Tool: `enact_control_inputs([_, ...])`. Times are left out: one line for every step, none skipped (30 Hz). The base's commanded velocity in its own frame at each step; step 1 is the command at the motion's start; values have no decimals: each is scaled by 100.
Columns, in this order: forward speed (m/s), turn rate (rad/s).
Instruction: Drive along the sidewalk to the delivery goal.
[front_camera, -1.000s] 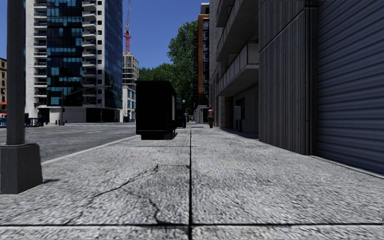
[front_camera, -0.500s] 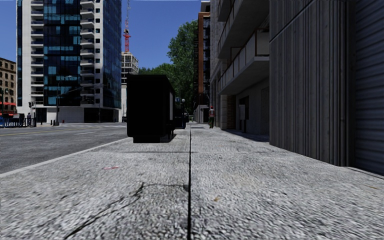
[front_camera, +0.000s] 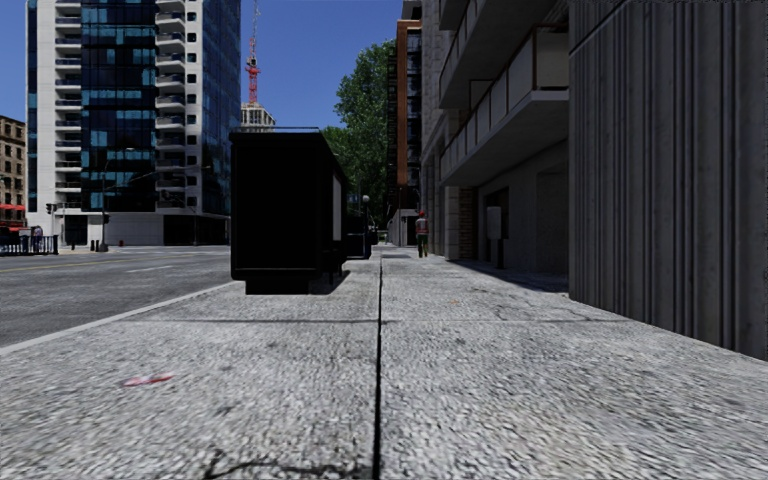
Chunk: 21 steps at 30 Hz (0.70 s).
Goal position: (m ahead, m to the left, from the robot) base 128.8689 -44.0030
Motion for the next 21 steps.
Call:
enact_control_inputs([200, 0])
enact_control_inputs([200, 0])
enact_control_inputs([200, 0])
enact_control_inputs([200, 0])
enact_control_inputs([200, 0])
enact_control_inputs([200, 0])
enact_control_inputs([200, 0])
enact_control_inputs([200, 0])
enact_control_inputs([200, 0])
enact_control_inputs([200, 0])
enact_control_inputs([200, 0])
enact_control_inputs([200, 0])
enact_control_inputs([200, 0])
enact_control_inputs([200, 0])
enact_control_inputs([200, 0])
enact_control_inputs([200, 0])
enact_control_inputs([200, 0])
enact_control_inputs([200, 0])
enact_control_inputs([200, 0])
enact_control_inputs([200, 0])
enact_control_inputs([200, 0])
